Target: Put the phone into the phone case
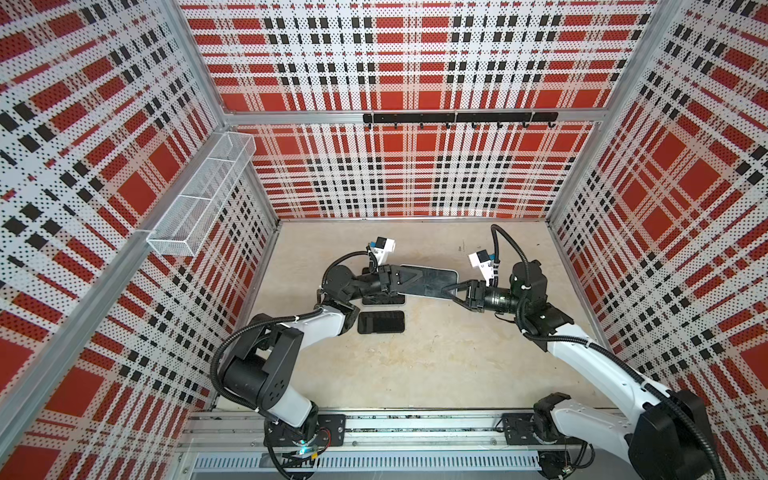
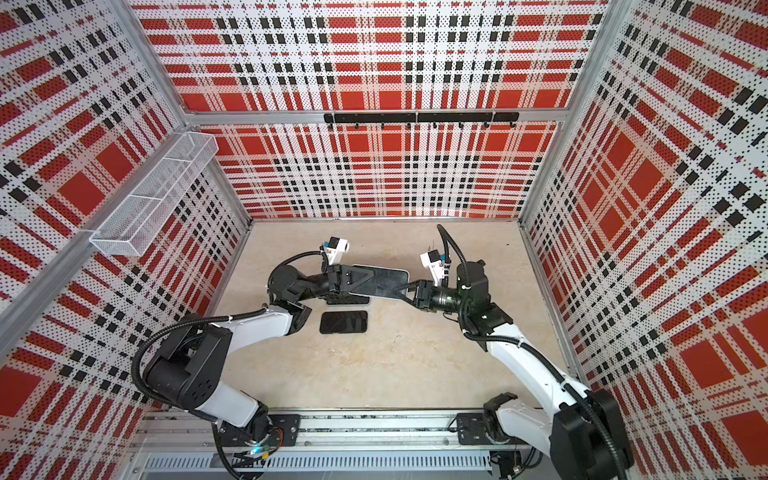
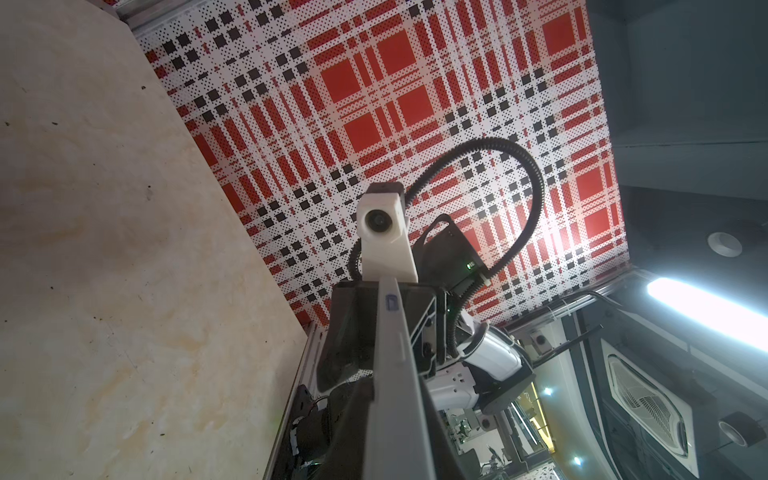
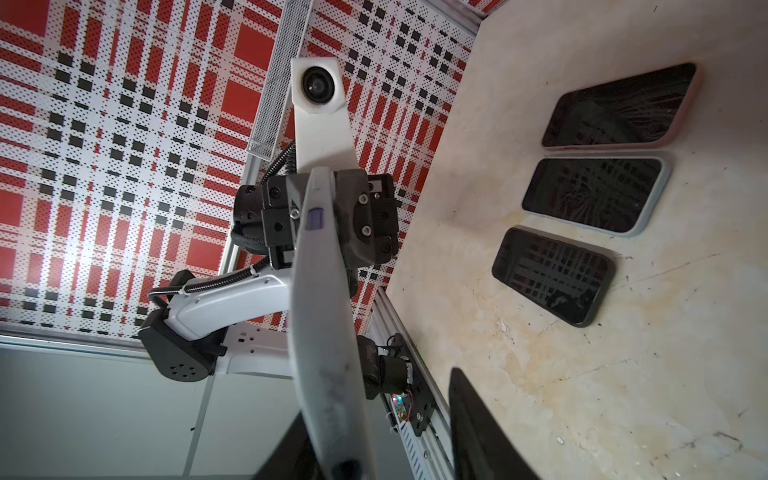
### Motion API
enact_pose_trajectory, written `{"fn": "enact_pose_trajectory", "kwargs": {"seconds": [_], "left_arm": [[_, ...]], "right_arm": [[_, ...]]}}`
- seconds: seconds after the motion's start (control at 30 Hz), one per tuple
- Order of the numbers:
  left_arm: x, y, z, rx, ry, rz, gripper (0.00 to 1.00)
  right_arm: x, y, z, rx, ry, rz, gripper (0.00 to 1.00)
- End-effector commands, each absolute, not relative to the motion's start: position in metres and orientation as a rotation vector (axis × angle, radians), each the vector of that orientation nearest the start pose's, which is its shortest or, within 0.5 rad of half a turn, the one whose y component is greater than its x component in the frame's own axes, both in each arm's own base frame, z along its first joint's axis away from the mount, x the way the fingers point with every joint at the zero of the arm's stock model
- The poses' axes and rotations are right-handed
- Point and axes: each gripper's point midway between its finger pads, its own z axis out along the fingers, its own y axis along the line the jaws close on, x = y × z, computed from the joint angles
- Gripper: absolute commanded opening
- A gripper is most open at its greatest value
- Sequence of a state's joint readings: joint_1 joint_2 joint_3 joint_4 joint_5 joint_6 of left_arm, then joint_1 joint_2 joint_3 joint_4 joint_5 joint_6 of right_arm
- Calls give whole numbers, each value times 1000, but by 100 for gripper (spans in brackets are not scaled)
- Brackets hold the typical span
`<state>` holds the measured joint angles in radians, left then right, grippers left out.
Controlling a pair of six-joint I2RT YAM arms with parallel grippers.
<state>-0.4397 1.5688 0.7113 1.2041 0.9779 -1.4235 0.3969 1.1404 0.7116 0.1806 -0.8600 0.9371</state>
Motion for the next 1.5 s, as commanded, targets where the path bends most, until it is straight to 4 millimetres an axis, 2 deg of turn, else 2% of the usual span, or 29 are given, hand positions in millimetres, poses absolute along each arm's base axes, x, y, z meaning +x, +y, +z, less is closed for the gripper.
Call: {"fn": "enact_pose_trajectory", "kwargs": {"seconds": [0.0,0.23,0.37,0.47,0.57,0.67,0.7,0.8,0.87,1.03,1.1,1.2,1.23,1.47], "left_arm": [[277,-288,310,355,1641,-2051,0],[279,-287,304,345,1659,-2031,0],[280,-284,306,343,1664,-1999,0],[282,-281,305,346,1686,-1943,0],[282,-275,306,345,1709,-1867,10],[284,-264,309,332,1714,-1780,36],[284,-258,312,325,1711,-1746,49],[286,-237,317,305,1699,-1628,69],[288,-223,315,281,1726,-1529,74],[298,-165,300,102,1824,-1121,82],[297,-140,290,12,1864,-955,86],[295,-115,271,-83,1943,-778,88],[294,-109,266,-107,1959,-741,100],[287,-101,264,-138,1954,-711,100]], "right_arm": [[276,253,277,-146,2016,1675,36],[285,255,271,-128,2030,1642,12],[286,255,260,-116,2071,1598,0],[286,255,252,-111,2100,1571,0],[285,255,243,-107,2142,1523,0],[280,257,236,-122,2180,1481,0],[278,259,235,-129,2188,1474,0],[270,267,228,-137,2208,1461,0],[263,274,222,-144,2224,1452,0],[247,292,196,-85,2241,1501,0],[242,302,178,-43,2268,1528,0],[234,320,151,-9,2327,1570,0],[231,326,143,-2,2346,1585,0],[217,365,103,12,2453,1632,0]]}}
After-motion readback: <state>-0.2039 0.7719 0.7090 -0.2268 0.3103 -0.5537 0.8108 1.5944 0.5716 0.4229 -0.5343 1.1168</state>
